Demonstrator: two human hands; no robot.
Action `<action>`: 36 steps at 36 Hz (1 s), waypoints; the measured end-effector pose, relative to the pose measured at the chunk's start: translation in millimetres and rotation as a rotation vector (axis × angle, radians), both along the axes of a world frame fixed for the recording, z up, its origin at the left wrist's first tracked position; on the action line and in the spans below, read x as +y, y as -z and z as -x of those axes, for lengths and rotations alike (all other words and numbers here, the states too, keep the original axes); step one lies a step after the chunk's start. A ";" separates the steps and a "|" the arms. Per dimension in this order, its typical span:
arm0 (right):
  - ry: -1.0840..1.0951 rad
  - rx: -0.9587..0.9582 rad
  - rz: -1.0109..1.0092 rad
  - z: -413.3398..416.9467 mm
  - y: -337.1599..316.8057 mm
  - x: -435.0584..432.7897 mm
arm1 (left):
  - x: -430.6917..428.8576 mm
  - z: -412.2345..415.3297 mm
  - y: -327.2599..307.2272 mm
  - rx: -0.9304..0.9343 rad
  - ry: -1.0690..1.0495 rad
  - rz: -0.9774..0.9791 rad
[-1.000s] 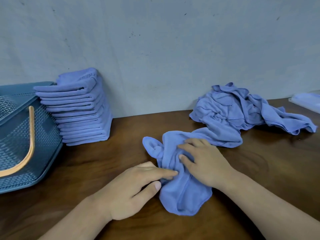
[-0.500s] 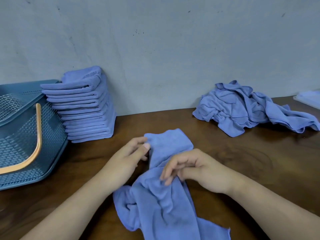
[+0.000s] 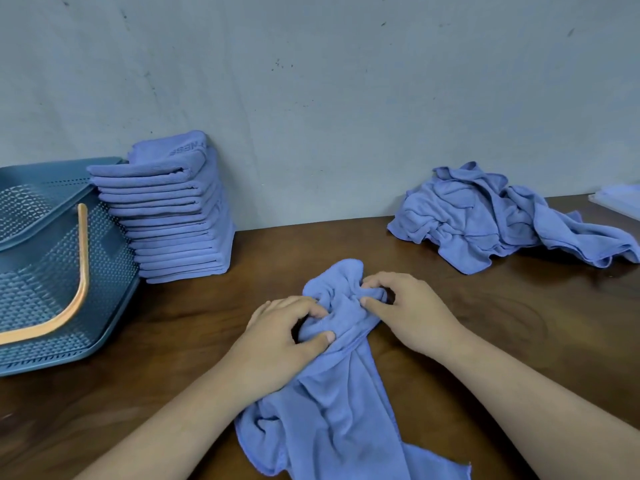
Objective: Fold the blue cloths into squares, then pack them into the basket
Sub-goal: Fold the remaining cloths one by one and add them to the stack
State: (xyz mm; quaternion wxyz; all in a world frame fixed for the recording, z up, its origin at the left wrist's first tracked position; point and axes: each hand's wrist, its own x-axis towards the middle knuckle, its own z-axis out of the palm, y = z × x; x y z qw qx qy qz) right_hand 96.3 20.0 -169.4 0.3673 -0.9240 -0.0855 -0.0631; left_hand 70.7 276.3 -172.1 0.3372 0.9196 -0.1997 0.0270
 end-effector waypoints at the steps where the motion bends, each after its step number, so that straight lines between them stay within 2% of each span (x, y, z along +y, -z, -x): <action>1: -0.025 -0.001 -0.064 2.3 -2.0 -0.7 | -0.6 0.7 -0.7 -0.014 -0.006 0.059; 3: -0.031 -0.039 -0.205 6.7 -7.4 -1.2 | -3.6 5.6 -5.9 -0.105 -0.033 0.130; 6: -0.027 -0.074 -0.372 12.2 -15.6 5.6 | -12.2 18.2 -19.6 -0.229 0.016 0.092; 8: -0.119 -0.024 -0.430 18.3 -21.3 14.1 | -19.8 23.6 -20.9 -0.165 0.073 0.060; 10: -0.281 0.106 -0.518 26.9 -27.0 22.6 | -23.7 23.9 -15.2 -0.097 0.069 0.081; 12: -0.408 0.259 -0.640 33.8 -30.6 26.3 | -22.7 19.7 -10.5 -0.050 -0.011 0.205; 15: -0.407 0.306 -0.706 32.9 -29.5 22.9 | -17.4 12.7 -10.7 0.060 -0.133 0.332; 17: -0.404 0.281 -0.648 29.4 -28.1 20.2 | -15.4 9.9 -8.9 0.141 -0.122 0.374; 21: -0.595 0.292 -0.446 35.5 -25.5 26.0 | -17.0 12.9 -9.3 0.236 -0.082 0.563; 24: -0.696 0.305 -0.487 40.1 -24.2 32.8 | -18.9 13.4 -18.5 0.218 -0.118 0.632; 26: -0.591 0.212 -0.553 37.8 -22.2 34.6 | -16.2 10.2 -18.1 0.229 -0.152 0.681; 28: -0.346 0.019 -0.526 29.1 -14.6 30.2 | -11.8 5.2 -13.4 0.260 -0.196 0.743; 30: -0.063 -0.170 -0.348 17.6 -6.6 21.2 | -8.0 -0.2 -10.0 0.298 -0.229 0.793; 31: 0.048 -0.202 -0.199 13.7 -4.3 16.6 | -7.4 -1.9 -9.6 0.321 -0.233 0.833; 33: 0.157 -0.106 0.122 10.7 -3.0 12.1 | -7.6 -3.0 -10.8 0.360 -0.215 0.916; 34: 0.144 -0.058 0.189 9.1 -1.6 11.7 | -7.6 -3.1 -10.4 0.373 -0.197 0.944; 36: 0.038 -0.033 0.112 7.0 0.1 13.1 | -8.4 -3.3 -9.7 0.392 -0.163 0.975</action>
